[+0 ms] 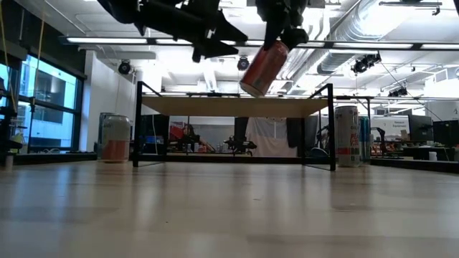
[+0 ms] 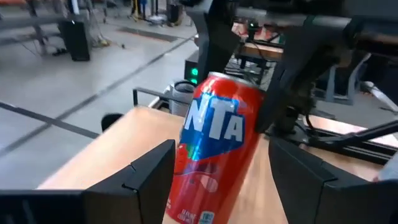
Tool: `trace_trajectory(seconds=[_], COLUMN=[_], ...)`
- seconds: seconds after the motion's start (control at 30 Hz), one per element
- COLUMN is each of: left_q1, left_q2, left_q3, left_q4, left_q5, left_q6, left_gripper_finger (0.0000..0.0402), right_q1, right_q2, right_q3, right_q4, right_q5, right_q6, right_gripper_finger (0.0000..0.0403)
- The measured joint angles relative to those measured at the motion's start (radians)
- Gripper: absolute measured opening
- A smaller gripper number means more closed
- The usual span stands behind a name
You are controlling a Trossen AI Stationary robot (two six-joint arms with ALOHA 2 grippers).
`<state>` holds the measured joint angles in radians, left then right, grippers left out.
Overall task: Place canned beverage on shelf
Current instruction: Put the top red soda can on the shelf
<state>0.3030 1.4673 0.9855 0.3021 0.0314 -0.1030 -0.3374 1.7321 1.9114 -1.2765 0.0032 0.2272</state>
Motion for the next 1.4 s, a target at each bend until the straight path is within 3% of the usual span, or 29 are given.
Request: trace_trajectory(seconds=[0.17, 0.43, 0.5, 1.4], left_q1=[0.0, 0.0, 0.0, 0.0], left_q2=[0.026, 0.07, 0.081, 0.243], left_q3=[0.0, 0.0, 0.0, 0.001], left_q4=[-0.003, 0.004, 0.012, 0.164], left_q5=[0.004, -0.01, -0.015, -0.047], left_q6=[-0.001, 0.0, 0.001, -0.078], left_gripper_finger=[0.0168, 0.0026, 0.0007, 0.0], right_q1=[0.0, 0.0, 0.0, -0.013], right_q2=[0.0, 0.0, 0.0, -0.001], right_q3=[0.0, 0.0, 0.0, -0.002], right_q4=[0.001, 0.001, 0.001, -0.022], right_q5=[0.001, 0.01, 0.01, 0.069], right_q6=[0.0, -0.001, 0.0, -0.013], right_gripper_finger=[0.0277, 0.0277, 0.0277, 0.0292])
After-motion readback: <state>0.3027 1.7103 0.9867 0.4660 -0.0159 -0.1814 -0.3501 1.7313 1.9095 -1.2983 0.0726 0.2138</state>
